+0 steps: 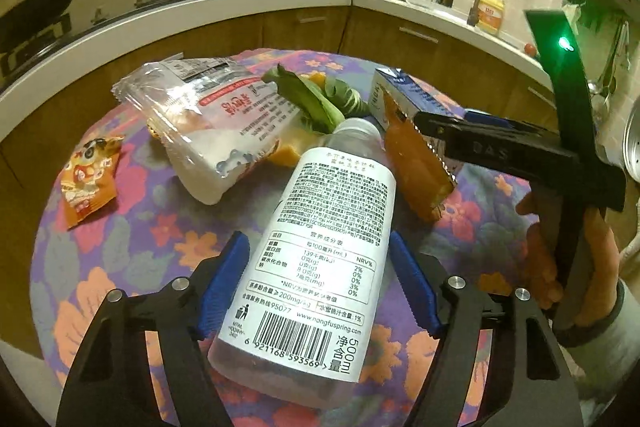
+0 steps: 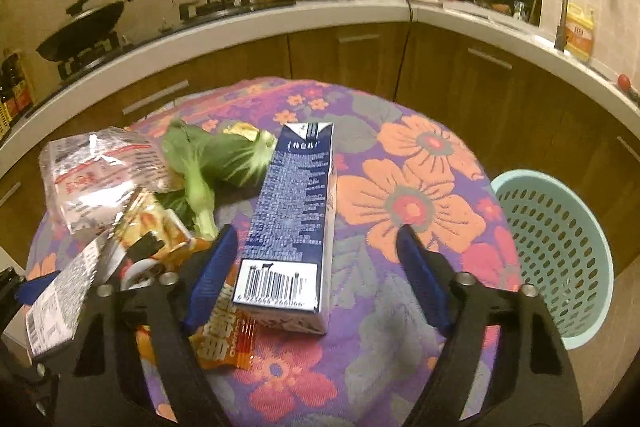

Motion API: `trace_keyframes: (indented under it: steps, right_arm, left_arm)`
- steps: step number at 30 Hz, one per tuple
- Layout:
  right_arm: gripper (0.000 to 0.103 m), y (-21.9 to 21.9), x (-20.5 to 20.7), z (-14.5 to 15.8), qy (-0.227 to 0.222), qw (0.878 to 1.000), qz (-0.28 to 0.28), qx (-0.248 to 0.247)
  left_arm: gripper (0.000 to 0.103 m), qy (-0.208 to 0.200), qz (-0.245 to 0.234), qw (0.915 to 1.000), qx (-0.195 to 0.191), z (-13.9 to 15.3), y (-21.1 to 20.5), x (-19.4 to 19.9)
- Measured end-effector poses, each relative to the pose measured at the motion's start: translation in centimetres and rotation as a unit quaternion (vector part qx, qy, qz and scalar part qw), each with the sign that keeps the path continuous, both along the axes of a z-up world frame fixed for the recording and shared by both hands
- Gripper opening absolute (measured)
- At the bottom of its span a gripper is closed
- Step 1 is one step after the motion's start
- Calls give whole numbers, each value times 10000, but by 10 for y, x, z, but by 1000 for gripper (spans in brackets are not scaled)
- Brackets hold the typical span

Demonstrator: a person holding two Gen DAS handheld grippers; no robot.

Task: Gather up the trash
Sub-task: 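Grasp the clear water bottle with the left tool while the right tool grasps the blue milk carton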

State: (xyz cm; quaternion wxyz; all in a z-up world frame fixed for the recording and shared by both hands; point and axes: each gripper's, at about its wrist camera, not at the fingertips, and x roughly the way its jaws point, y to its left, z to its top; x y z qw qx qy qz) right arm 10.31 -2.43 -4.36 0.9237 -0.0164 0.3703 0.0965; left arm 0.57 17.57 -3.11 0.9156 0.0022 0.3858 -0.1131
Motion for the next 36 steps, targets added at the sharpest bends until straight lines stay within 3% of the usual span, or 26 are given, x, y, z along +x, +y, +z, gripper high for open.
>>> trace_keyframes:
  steps: [2, 4, 5, 10, 20, 28, 32, 36]
  right_arm:
    - [58, 1, 4, -3, 98, 9999, 32, 24]
    - [39, 1, 7, -5, 172, 9998, 61, 41]
    - [36, 1, 8, -6, 200, 9998, 67, 45]
    - [36, -6, 3, -4, 141, 9998, 39, 113]
    - [35, -32, -10, 10, -148, 9996, -49, 223]
    - [35, -40, -19, 10, -120, 9995, 7, 298]
    - [36, -41, -19, 6, 6, 9992, 53, 399]
    - [36, -44, -19, 4, 47, 9988, 65, 485]
  left_arm:
    - [69, 24, -12, 10000, 78, 0, -5, 1]
    - [67, 50, -9, 9999, 109, -1, -8, 0]
    - [67, 47, 7, 9999, 142, 0, -10, -1]
    - [64, -41, 103, 9996, 276, -1, -17, -5]
    - [58, -593, 422, 9973, -54, 20, -15, -34]
    - [59, -361, 386, 9986, -7, 14, -15, -41]
    - [60, -84, 300, 9992, 239, 9, -18, -38]
    - [66, -92, 296, 9988, 378, 18, -20, -35]
